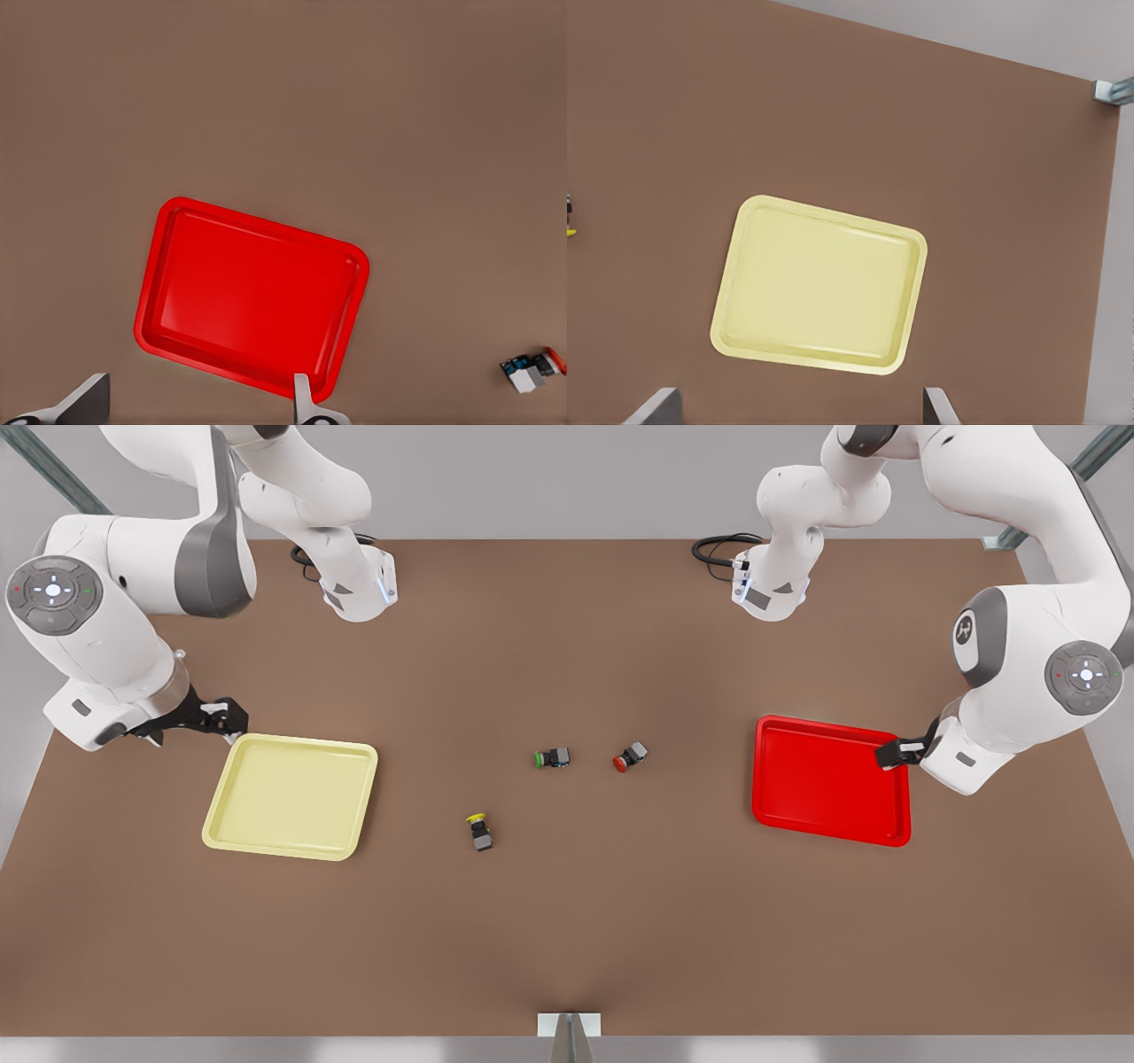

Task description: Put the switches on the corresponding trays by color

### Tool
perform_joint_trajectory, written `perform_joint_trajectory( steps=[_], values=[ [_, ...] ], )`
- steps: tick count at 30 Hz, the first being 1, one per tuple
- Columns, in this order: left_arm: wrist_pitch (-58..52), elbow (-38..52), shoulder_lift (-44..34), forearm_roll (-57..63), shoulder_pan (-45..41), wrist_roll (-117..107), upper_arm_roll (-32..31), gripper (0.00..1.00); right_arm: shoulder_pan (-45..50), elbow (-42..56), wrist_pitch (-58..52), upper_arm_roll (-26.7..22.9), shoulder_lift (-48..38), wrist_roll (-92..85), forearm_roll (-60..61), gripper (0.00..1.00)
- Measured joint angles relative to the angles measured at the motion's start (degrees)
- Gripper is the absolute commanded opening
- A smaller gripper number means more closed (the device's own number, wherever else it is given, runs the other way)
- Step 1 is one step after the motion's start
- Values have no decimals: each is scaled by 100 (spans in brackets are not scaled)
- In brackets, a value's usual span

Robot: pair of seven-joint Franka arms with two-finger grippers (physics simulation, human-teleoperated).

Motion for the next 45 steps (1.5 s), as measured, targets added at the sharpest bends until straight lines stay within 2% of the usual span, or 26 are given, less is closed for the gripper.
perform_joint_trajectory(
  steps=[2, 3, 4, 5, 9, 17, 22, 26, 28, 29, 30, 32, 35, 39, 45],
  values=[
    [-28, 17, 35, 3, -27, 3, -12, 100, 113, 45, 16, 1, 167, 0, 21, 100],
    [-61, 18, 47, 2, -28, 4, -57, 100, 753, 65, 163, -98, 577, -9, 18, 100],
    [-80, 18, 86, 1, -117, 3, -65, 100, 1713, 94, 488, -331, 1091, -1, 49, 100],
    [-96, 15, 88, -3, -201, 12, -78, 100, 2169, 110, 1237, -428, 1563, 0, 251, 100],
    [-189, -185, 164, -52, -437, -57, -534, 100, 3177, 281, 2677, -596, 2799, 1061, 466, 100],
    [70, -264, 359, -58, -947, -1424, -1891, 100, 2857, -18, 3910, -756, 3367, 1007, 491, 100],
    [442, -285, 570, -39, -1035, -2095, -2744, 100, 2909, -158, 4128, -751, 3641, 1090, 501, 100],
    [1190, -295, 985, -24, -1208, -2098, -2754, 100, 2910, -468, 4503, -738, 3720, 1090, 562, 100],
    [1401, -378, 1223, -7, -1294, -2080, -2749, 100, 2901, -545, 4505, -738, 3711, 1090, 1005, 100],
    [1619, -626, 1230, 12, -1434, -2080, -2746, 100, 2901, -558, 4503, -738, 3711, 1083, 1010, 100],
    [2407, -1354, 1124, 33, -1415, -2080, -2744, 100, 2897, -616, 4509, -738, 3693, 1081, 1011, 100],
    [3275, -2040, 1080, 122, -1398, -2080, -2745, 100, 2883, -650, 4513, -738, 3706, 1064, 1002, 100],
    [3925, -2626, 1107, 353, -1389, -2038, -2750, 99, 2874, -618, 4525, -738, 3802, 1038, 993, 100],
    [3909, -3187, 756, 496, -1346, -736, -2763, 99, 2883, -554, 4526, -747, 3938, 1064, 984, 100],
    [4074, -3673, 629, 553, -1371, -439, -2784, 99, 2874, -545, 4559, -747, 3983, 1081, 993, 100]
  ],
)
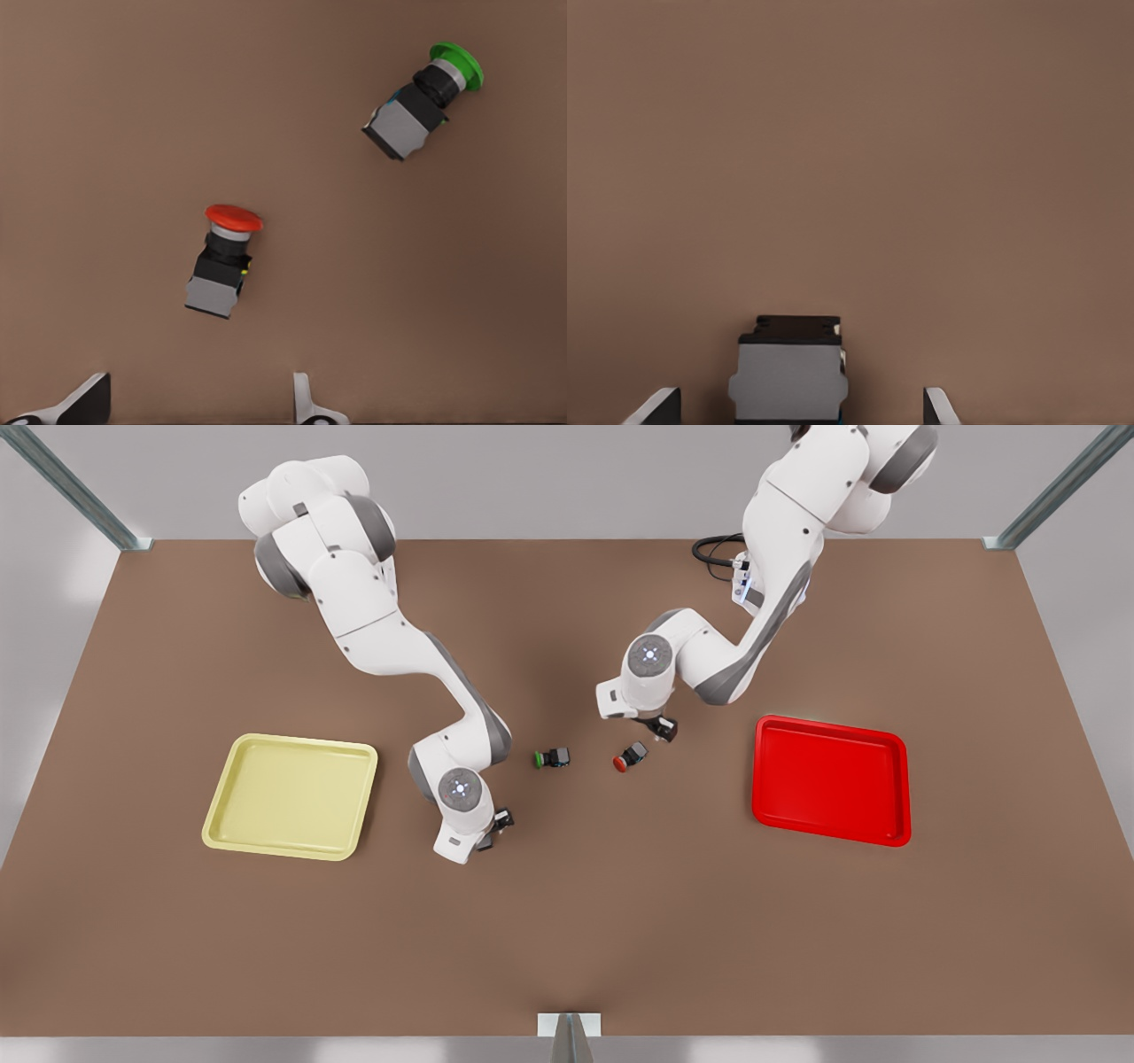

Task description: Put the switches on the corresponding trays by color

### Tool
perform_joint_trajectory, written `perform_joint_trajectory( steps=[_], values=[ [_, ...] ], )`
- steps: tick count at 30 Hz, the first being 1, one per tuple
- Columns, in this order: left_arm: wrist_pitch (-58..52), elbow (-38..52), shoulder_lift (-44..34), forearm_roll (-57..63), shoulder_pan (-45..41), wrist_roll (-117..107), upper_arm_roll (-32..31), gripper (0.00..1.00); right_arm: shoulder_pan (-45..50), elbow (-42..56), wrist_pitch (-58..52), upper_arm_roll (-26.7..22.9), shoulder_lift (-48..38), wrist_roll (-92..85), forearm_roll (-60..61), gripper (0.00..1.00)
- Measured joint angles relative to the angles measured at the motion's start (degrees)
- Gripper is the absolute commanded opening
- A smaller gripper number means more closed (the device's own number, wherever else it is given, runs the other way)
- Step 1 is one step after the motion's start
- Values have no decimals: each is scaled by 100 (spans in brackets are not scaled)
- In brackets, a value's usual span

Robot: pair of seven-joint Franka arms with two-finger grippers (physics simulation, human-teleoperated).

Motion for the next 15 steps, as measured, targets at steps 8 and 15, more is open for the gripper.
perform_joint_trajectory(
  steps=[8, 15],
  values=[
    [189, -68, 126, 9, -316, 1104, 3, 99, 4, 0, 2, 0, 0, 0, -9, 65],
    [1520, -804, 131, 242, -152, 1818, 3, 100, 0, 0, 11, 0, 44, 0, -17, 66]
  ],
)
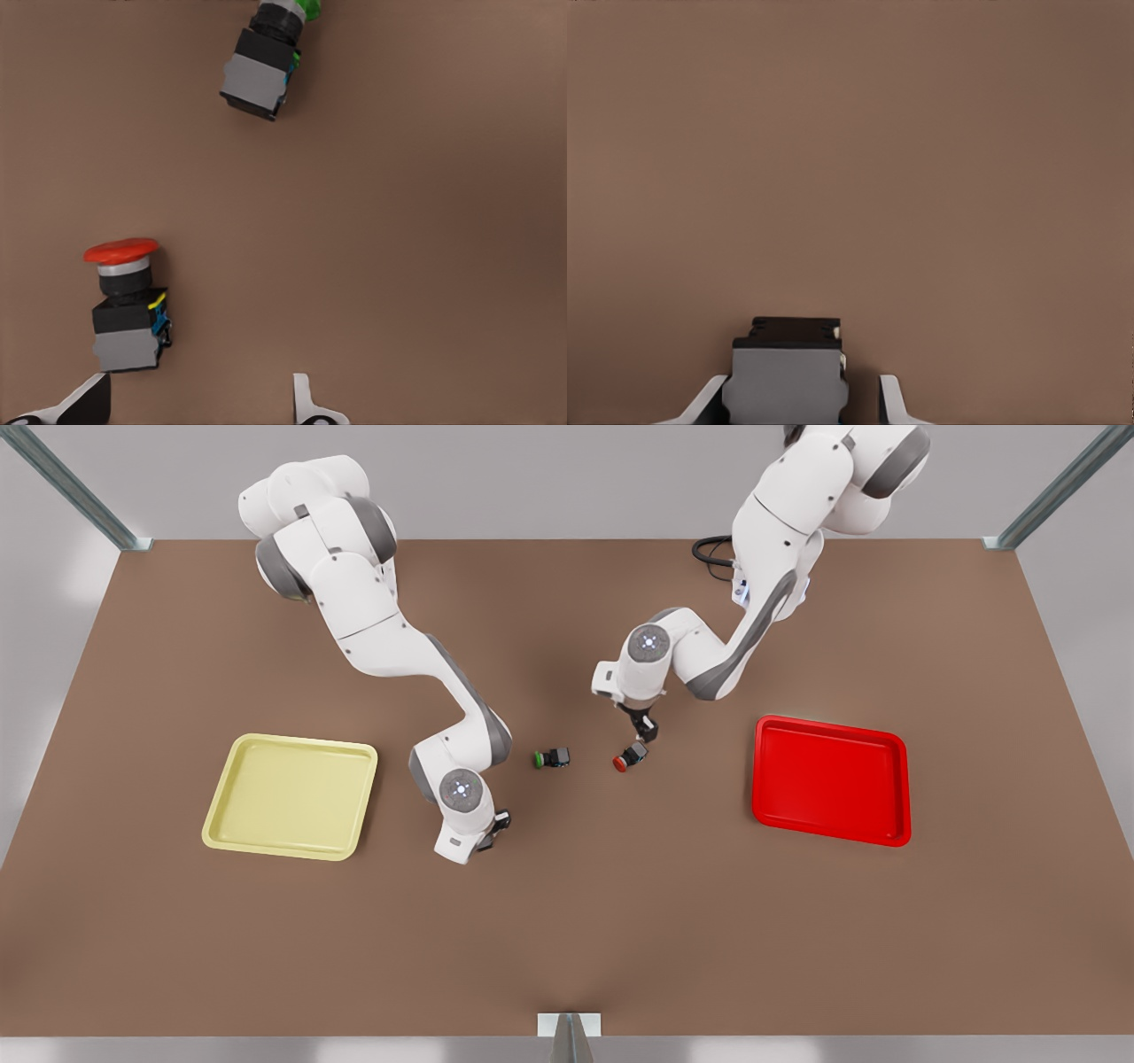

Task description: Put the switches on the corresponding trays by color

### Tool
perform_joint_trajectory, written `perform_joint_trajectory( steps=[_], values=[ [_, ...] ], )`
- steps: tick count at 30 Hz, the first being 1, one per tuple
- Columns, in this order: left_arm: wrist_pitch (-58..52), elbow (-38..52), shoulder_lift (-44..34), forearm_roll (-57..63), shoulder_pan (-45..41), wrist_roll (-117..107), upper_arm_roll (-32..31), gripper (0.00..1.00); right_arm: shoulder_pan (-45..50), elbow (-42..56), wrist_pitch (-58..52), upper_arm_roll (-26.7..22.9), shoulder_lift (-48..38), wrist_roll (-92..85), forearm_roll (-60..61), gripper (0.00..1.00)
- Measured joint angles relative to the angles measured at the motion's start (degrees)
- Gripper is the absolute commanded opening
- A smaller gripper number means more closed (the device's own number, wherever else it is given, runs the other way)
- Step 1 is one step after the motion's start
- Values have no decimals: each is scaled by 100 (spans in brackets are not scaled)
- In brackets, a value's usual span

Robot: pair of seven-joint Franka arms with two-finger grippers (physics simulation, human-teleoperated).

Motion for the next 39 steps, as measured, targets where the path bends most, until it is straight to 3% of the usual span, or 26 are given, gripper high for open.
perform_joint_trajectory(
  steps=[12, 22, 39],
  values=[
    [47, 17, 226, 88, -299, -311, 26, 100, -9, 0, -2, -7, -9, 0, 8, 59],
    [54, -50, 277, 725, -290, -533, 35, 99, -9, 45, -9, 0, -45, -1, -5, 59],
    [135, 123, 594, 779, -402, -1120, 70, 100, -18, 53, -9, 0, -35, -9, -10, 55]
  ],
)
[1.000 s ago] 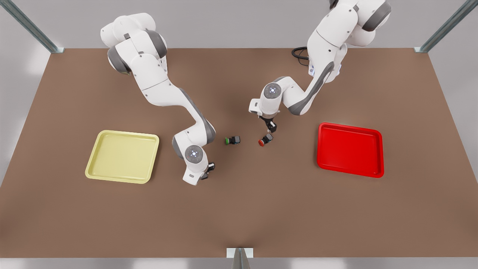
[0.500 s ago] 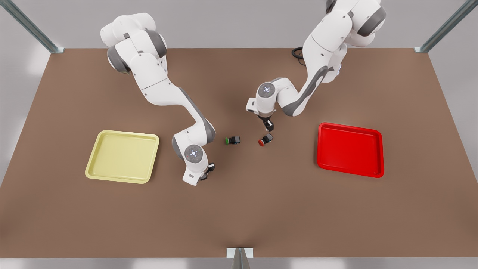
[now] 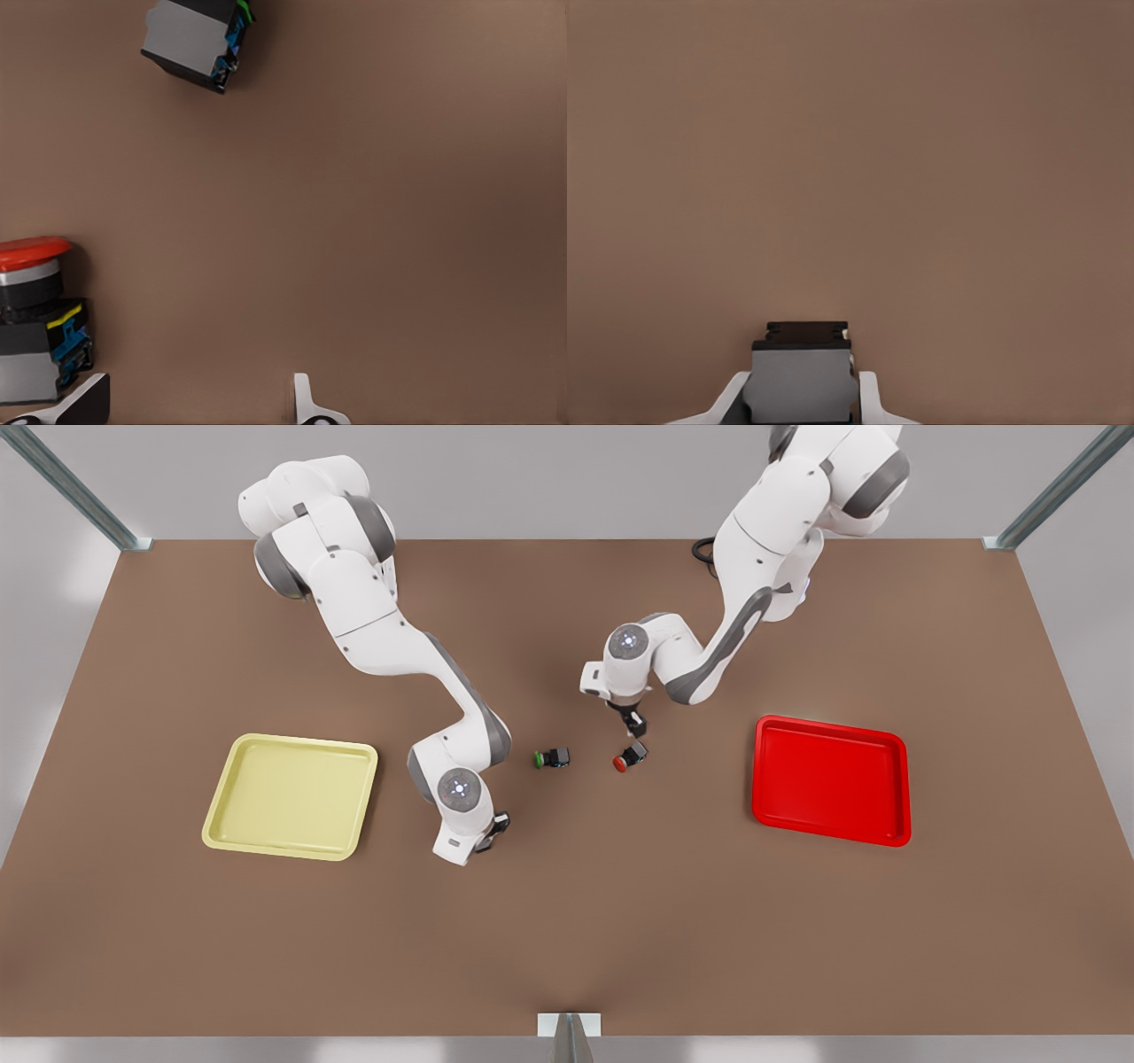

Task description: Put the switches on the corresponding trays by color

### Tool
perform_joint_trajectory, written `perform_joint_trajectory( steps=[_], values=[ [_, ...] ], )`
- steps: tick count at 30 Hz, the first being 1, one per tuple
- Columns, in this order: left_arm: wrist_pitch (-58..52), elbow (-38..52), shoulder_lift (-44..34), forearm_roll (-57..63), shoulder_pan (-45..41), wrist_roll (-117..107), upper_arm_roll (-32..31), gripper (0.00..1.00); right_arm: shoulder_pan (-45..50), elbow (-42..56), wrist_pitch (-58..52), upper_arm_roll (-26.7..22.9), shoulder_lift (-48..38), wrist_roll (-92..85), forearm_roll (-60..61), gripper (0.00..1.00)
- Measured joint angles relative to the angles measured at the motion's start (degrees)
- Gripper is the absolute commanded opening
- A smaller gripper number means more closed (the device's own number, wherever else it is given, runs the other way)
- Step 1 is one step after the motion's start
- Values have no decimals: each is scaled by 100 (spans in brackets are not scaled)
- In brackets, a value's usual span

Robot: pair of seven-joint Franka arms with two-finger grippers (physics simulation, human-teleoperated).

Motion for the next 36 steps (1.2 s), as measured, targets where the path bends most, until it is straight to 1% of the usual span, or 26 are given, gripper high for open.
perform_joint_trajectory(
  steps=[17, 28, 32, 36],
  values=[
    [253, -6, 298, 5, 6, 0, 18, 99, -35, -26, -27, 0, -97, -8, -25, 54],
    [202, -32, 52, 49, 85, 18, 38, 99, -48, -15, -25, -5, -52, -10, -24, 54],
    [193, -244, -232, 63, 152, 26, 26, 99, -53, -9, -43, 0, -92, -9, -25, 54],
    [193, -200, -238, 62, 130, -167, 10, 99, -70, -15, -70, 0, -114, -35, -25, 54]
  ],
)
